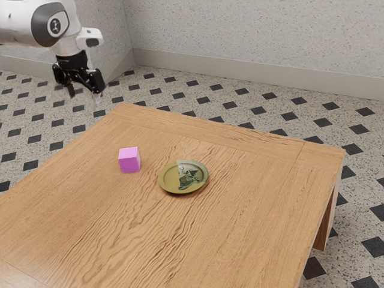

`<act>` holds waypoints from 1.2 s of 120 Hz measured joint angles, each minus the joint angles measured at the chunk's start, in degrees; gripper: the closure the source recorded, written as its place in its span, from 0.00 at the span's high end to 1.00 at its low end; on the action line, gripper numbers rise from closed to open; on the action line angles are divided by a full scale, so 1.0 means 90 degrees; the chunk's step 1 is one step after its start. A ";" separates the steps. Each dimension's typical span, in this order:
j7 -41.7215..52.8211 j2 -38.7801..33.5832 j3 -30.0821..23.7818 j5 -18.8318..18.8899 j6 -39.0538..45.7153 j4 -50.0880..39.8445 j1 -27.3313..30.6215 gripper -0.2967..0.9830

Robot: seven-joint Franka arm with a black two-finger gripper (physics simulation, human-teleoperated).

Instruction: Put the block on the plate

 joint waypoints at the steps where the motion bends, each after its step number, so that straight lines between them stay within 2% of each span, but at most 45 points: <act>1: 0.0010 -0.0006 0.0000 0.0001 0.0004 0.0004 -0.0007 0.77; 16: 0.0089 0.0124 0.0019 -0.0122 0.0122 0.0028 -0.0002 0.77; 37: -0.0531 0.1521 0.0004 -0.0632 0.0314 0.0693 -0.0069 0.77; 48: -0.0896 0.1771 0.0040 -0.0955 0.0383 0.0720 -0.0082 0.77; 62: -0.1309 0.2183 0.0028 -0.1146 0.0473 0.0782 -0.0014 0.77; 97: -0.1937 0.3134 0.0004 -0.1223 0.0624 0.1249 0.0224 0.77; 144: -0.2227 0.3664 -0.0156 -0.1217 0.0911 0.1721 0.0405 0.77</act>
